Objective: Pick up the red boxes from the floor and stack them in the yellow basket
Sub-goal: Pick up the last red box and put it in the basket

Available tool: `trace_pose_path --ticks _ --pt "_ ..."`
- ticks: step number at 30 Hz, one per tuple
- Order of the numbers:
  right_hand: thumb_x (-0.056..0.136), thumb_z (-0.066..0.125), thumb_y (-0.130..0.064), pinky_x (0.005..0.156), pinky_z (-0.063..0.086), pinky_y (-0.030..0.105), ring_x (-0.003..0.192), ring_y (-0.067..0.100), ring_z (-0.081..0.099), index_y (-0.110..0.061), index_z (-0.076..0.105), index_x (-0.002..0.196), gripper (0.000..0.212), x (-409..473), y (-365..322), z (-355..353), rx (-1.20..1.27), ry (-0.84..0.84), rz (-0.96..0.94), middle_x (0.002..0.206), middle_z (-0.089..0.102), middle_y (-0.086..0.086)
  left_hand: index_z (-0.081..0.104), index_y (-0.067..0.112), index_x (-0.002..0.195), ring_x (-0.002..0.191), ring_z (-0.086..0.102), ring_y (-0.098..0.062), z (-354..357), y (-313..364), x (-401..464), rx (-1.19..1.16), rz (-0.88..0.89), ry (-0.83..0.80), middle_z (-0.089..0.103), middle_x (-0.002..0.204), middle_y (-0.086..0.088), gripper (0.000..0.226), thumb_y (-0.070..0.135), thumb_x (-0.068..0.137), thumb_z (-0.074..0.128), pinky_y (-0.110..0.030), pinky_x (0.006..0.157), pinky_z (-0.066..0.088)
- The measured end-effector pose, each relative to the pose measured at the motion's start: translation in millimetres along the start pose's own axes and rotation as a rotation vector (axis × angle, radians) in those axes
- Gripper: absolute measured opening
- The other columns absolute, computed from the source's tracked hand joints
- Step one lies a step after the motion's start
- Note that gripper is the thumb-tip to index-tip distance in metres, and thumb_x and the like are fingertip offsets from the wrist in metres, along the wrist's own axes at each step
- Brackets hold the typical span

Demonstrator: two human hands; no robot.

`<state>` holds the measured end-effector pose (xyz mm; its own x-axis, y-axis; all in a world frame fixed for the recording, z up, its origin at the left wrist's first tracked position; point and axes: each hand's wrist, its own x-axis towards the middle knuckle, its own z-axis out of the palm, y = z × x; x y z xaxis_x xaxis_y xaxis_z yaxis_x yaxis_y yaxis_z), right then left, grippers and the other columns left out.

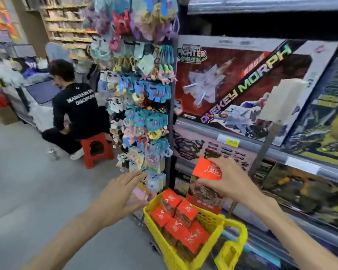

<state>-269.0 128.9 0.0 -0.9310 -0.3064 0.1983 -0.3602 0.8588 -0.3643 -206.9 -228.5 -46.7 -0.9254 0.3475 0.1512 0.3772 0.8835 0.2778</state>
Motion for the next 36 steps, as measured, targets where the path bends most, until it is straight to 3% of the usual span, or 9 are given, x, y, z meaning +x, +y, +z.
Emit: trace_pose_path --ticks 3,9,14,16,19,23,26,29,36 --pt "0.065 0.057 -0.085 0.09 0.043 0.037 0.111 0.019 0.045 -0.027 0.048 0.136 0.092 12 20 14 -0.027 0.021 0.125 0.119 0.056 -0.004 0.019 0.04 0.155 0.144 0.025 -0.009 22 -20 64 -0.021 0.13 -0.038 0.025 0.158 0.016 0.088 0.089 0.083 0.027 -0.036 0.115 0.029" --pt "0.066 0.062 -0.082 0.101 0.04 0.04 0.124 0.022 0.039 -0.029 0.043 0.141 0.094 29 67 65 -0.057 0.062 0.331 0.131 0.051 -0.004 0.021 0.036 0.155 0.142 0.03 -0.01 84 -45 159 -0.102 0.299 -0.168 0.031 0.155 0.014 0.082 0.079 0.088 0.039 -0.032 0.114 0.028" --pt "0.065 0.06 -0.084 0.093 0.038 0.031 0.113 0.019 0.043 -0.026 0.047 0.137 0.094 42 99 127 -0.084 0.005 0.466 0.121 0.056 -0.004 0.021 0.036 0.155 0.141 0.026 -0.005 148 -72 214 -0.16 0.386 -0.274 0.024 0.155 0.021 0.08 0.077 0.09 0.04 -0.024 0.114 0.022" --pt "0.066 0.061 -0.084 0.099 0.034 0.027 0.117 0.016 0.043 -0.028 0.046 0.139 0.093 44 112 159 -0.053 -0.017 0.475 0.126 0.056 -0.007 0.028 0.032 0.154 0.139 0.03 -0.006 177 -81 228 -0.199 0.383 -0.314 0.032 0.154 0.016 0.078 0.075 0.09 0.042 -0.019 0.112 0.017" --pt "0.065 0.054 -0.089 0.097 0.046 0.037 0.11 0.019 0.052 -0.023 0.054 0.133 0.095 44 134 216 -0.062 -0.04 0.512 0.121 0.06 -0.007 0.031 0.033 0.153 0.141 0.029 -0.004 227 -95 251 -0.241 0.401 -0.373 0.033 0.153 0.016 0.076 0.075 0.091 0.044 -0.017 0.116 0.012" --pt "0.064 0.048 -0.094 0.098 0.042 0.033 0.11 0.016 0.051 -0.024 0.055 0.132 0.098 41 160 282 -0.055 -0.084 0.569 0.118 0.059 -0.012 0.028 0.032 0.154 0.143 0.03 -0.007 298 -110 281 -0.279 0.448 -0.428 0.034 0.154 0.015 0.077 0.076 0.091 0.041 -0.035 0.116 0.028" --pt "0.065 0.05 -0.092 0.098 0.039 0.031 0.109 0.019 0.056 -0.02 0.059 0.13 0.097 41 180 321 -0.104 -0.114 0.558 0.117 0.062 -0.009 0.02 0.039 0.155 0.144 0.021 -0.001 344 -123 292 -0.284 0.428 -0.426 0.024 0.156 0.023 0.078 0.079 0.09 0.038 -0.035 0.117 0.026" --pt "0.065 0.048 -0.085 0.094 0.036 0.031 0.1 0.025 0.06 -0.015 0.063 0.125 0.093 36 201 353 -0.159 -0.139 0.519 0.111 0.067 -0.002 0.018 0.041 0.155 0.145 0.018 0.001 374 -132 292 -0.32 0.424 -0.438 0.021 0.157 0.025 0.076 0.078 0.091 0.036 -0.034 0.118 0.023" --pt "0.062 0.057 -0.075 0.102 0.033 0.034 0.113 0.024 0.049 -0.014 0.052 0.133 0.094 33 229 401 -0.131 -0.235 0.494 0.123 0.061 0.003 0.022 0.038 0.154 0.146 0.016 0.001 410 -150 280 -0.35 0.388 -0.464 0.021 0.157 0.025 0.072 0.069 0.094 0.045 -0.016 0.117 0.008"
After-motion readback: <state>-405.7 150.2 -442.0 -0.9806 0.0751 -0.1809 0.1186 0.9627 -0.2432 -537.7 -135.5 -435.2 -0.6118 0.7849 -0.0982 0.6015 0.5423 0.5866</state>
